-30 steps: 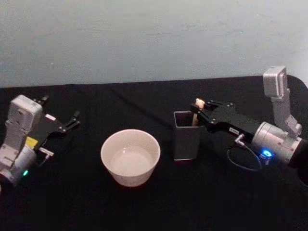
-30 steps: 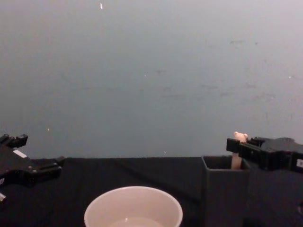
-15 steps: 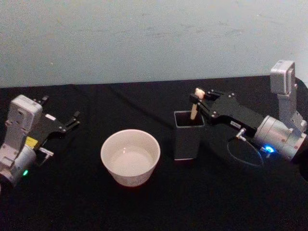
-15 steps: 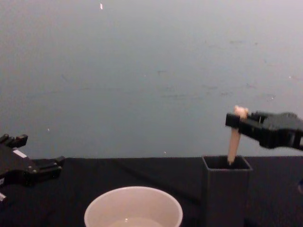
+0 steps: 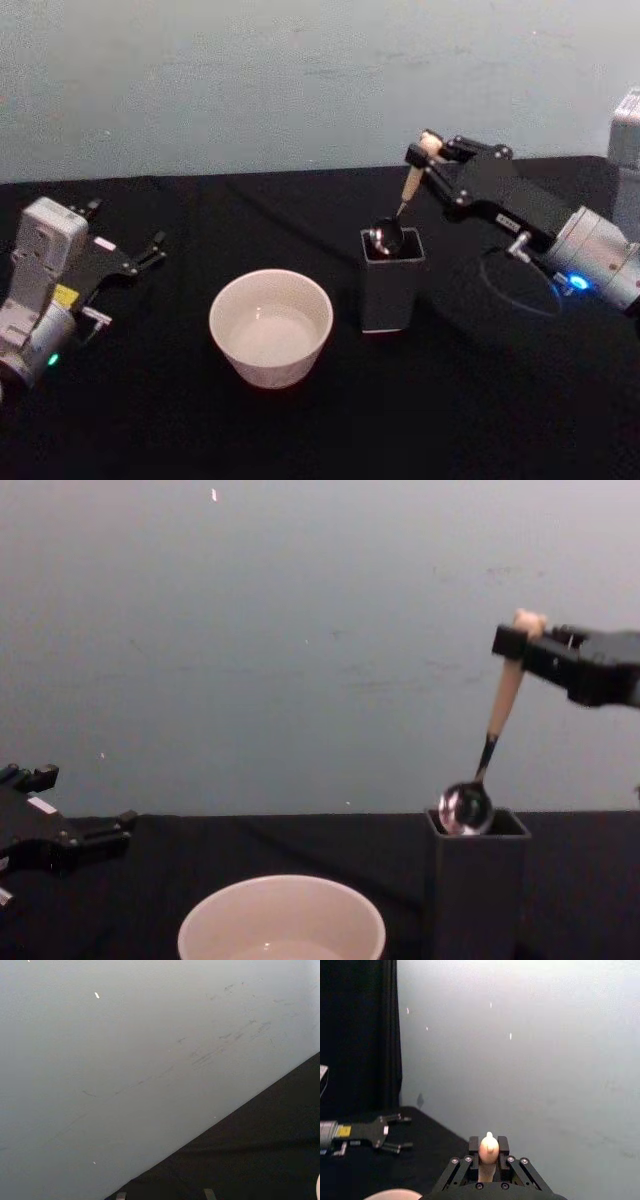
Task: Pick up the stirring spoon with one hand, stir inside the cup, then place it back in its original position.
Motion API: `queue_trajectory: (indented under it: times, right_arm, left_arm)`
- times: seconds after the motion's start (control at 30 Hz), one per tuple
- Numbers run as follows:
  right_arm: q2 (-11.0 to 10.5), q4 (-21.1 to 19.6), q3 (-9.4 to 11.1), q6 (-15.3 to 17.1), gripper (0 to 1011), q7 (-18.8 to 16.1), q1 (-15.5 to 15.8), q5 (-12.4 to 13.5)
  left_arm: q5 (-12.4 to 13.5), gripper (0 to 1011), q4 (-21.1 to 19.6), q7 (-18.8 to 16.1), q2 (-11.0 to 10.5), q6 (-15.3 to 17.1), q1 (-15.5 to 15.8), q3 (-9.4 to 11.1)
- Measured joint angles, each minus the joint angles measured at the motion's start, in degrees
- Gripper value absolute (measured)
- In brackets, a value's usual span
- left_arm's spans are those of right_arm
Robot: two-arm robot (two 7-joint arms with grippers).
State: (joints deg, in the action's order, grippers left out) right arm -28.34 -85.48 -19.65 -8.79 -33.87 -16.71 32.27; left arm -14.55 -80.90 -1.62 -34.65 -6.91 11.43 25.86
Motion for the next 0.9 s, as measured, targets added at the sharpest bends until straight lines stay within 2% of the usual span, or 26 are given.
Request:
queue_trajectory:
  times: [0.2,0.4,0.67,0.9]
  right_arm:
    - [0.6,-0.5,0.8,-1.4,213,-0.1,-0.7,0.5]
    - [1.5,-0.1,0.6,-2.1,213,-0.5,-1.6,0.5]
    - [3.4,1.7,-1.9,-3.1,213,-2.9,-3.4,0.1]
    - [4.9,3.8,-5.2,-4.4,213,-6.0,-5.2,-0.5]
  left_arm:
    - [0.0,1001,0.0,0.0,0.0,0.0,0.0,0.0]
    - [0.0,1001,0.0,0.0,0.0,0.0,0.0,0.0]
    - [0.0,1001,0.0,0.0,0.0,0.0,0.0,0.0]
    - [0.0,1001,0.0,0.0,0.0,0.0,0.0,0.0]
